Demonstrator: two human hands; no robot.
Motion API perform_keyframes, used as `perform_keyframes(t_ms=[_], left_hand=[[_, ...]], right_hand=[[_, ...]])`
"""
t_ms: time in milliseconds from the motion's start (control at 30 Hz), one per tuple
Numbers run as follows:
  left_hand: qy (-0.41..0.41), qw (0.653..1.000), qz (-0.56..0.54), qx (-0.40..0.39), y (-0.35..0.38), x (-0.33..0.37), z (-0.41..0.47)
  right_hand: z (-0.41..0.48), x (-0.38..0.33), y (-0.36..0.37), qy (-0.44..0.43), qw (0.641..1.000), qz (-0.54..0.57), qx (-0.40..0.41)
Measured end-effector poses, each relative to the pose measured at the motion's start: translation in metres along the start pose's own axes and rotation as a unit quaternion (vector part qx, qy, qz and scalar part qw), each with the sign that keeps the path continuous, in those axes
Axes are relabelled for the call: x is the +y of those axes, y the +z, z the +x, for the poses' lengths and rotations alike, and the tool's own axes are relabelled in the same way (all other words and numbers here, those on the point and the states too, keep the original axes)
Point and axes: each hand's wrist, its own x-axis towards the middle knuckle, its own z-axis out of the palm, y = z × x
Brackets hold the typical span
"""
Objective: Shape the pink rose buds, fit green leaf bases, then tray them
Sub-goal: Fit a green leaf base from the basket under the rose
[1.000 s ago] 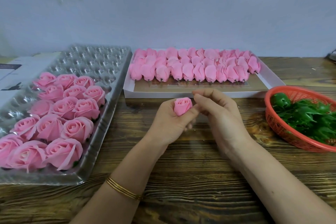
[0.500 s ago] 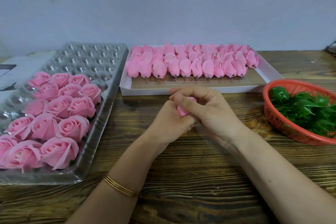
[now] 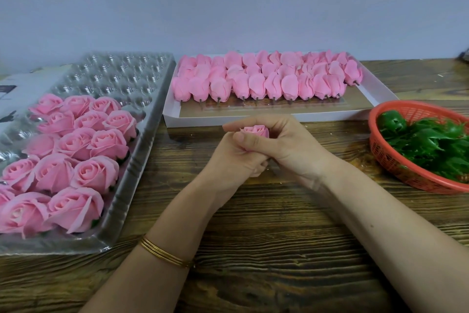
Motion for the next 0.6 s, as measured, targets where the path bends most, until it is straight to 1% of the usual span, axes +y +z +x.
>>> perform_keyframes(t_ms=[167, 267, 400, 533, 600], left_hand=[[0.009, 1.0, 0.01, 0.006, 0.001, -0.001, -0.001], [0.004, 1.0, 0.017, 0.009, -0.001, -0.001, -0.001], [0.008, 1.0, -0.007, -0.017, -0.001, 0.0, -0.002], [0.018, 0.999, 0.011, -0.034, -0.001, 0.003, -0.004], [0.02, 0.999, 0.014, -0.035, 0.0, 0.004, -0.005]], right_hand=[[0.002, 0.008, -0.005, -0.007, 1.0, -0.025, -0.011], [0.0, 0.007, -0.009, -0.006, 0.997, -0.073, -0.033], [-0.004, 0.002, -0.011, 0.003, 0.986, -0.157, -0.047], [-0.008, 0.0, -0.011, 0.007, 0.973, -0.229, -0.041], [-0.009, -0.001, -0.012, 0.007, 0.973, -0.23, -0.02]])
